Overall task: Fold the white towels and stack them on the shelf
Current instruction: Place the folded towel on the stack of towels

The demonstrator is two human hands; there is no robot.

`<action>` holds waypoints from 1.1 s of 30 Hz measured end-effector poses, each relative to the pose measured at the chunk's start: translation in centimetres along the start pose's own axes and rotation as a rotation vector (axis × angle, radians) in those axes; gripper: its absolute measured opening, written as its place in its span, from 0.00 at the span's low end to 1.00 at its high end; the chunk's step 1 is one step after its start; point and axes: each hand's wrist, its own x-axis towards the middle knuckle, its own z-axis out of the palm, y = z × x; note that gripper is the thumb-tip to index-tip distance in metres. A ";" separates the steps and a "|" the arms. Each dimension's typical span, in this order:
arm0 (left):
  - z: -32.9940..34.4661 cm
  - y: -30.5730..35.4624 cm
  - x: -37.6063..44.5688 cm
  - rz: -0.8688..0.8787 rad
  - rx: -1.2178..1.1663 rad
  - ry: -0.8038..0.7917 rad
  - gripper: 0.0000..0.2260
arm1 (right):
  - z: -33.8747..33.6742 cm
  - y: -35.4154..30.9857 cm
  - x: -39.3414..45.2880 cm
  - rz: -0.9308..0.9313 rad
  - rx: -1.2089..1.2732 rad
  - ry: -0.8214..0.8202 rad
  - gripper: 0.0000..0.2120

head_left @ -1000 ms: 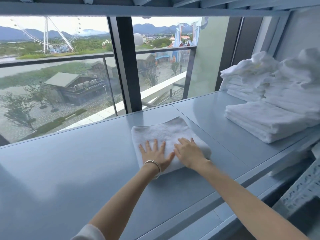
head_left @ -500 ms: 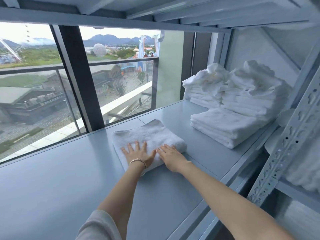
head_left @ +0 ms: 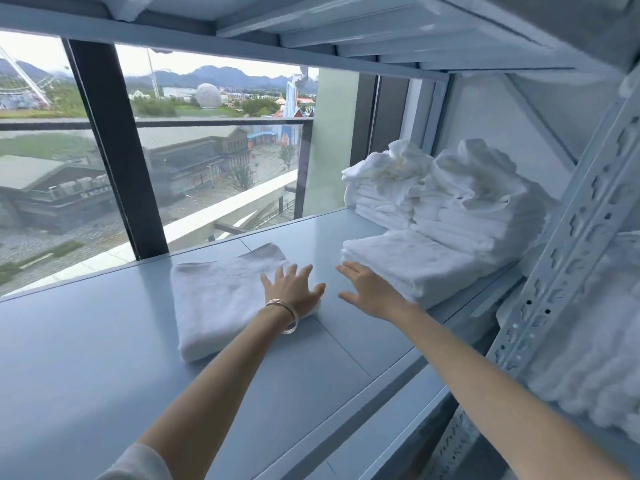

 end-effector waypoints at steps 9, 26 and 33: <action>-0.9 15.1 3.6 0.176 0.006 0.169 0.25 | -9.0 12.8 -3.1 0.094 -0.106 0.089 0.33; -1.1 25.8 13.6 0.435 0.305 0.280 0.26 | -15.8 24.0 -2.2 0.430 -0.327 0.159 0.28; -0.9 28.9 18.3 0.453 0.317 0.259 0.28 | -17.7 28.2 1.1 0.490 -0.439 0.152 0.26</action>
